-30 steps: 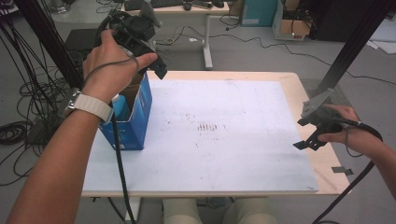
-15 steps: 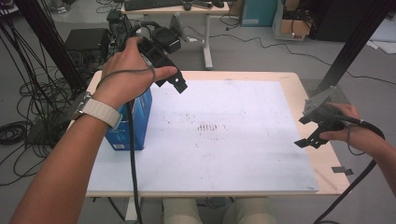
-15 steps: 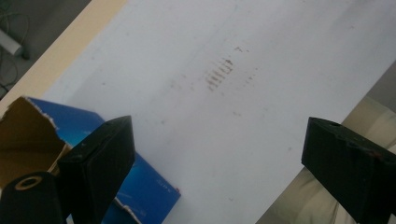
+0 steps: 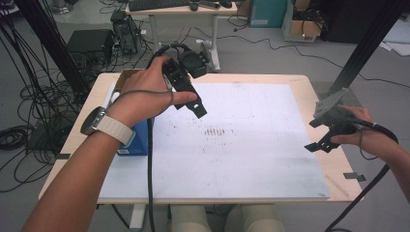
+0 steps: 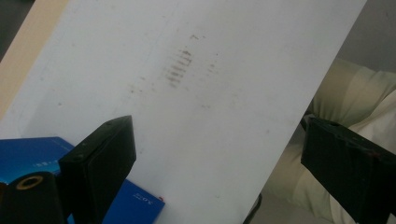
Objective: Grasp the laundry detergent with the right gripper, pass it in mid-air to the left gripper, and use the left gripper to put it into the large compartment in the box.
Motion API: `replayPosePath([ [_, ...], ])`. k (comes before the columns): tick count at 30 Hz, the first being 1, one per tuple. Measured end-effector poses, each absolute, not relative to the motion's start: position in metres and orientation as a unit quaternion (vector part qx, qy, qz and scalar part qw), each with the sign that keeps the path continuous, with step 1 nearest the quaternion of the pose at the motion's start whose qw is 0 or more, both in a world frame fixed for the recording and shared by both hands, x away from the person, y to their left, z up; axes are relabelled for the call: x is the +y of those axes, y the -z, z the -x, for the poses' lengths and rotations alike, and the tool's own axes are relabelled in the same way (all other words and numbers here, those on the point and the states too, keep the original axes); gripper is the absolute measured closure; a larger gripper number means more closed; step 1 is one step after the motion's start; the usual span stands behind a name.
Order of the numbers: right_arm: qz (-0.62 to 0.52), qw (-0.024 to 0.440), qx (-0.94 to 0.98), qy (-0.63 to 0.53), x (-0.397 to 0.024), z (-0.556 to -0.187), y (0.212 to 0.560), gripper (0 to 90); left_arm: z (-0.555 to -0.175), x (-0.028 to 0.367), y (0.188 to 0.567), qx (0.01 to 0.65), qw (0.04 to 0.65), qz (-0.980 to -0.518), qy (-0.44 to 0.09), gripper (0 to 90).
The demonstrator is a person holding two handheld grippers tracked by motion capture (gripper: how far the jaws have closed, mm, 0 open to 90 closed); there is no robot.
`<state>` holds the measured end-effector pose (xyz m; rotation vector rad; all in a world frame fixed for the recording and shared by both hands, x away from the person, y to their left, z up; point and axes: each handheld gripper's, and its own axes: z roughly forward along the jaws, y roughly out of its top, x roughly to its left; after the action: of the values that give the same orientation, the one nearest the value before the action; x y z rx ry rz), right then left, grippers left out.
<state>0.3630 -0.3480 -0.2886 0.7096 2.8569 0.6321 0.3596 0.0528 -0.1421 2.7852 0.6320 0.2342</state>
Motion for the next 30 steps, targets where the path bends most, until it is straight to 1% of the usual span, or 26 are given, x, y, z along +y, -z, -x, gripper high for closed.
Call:
replayPosePath([
  [5,-0.234,0.065,0.947,-0.21,-0.3485,-0.363,0.2887,8.4,-0.358,0.0505,0.1481,0.215,0.141,-0.963,-0.079,10.7],
  [30,-0.23,0.069,0.947,-0.212,-0.3487,-0.361,0.2896,8.4,-0.3535,0.0492,0.1515,0.218,0.144,-0.962,-0.082,10.7],
])
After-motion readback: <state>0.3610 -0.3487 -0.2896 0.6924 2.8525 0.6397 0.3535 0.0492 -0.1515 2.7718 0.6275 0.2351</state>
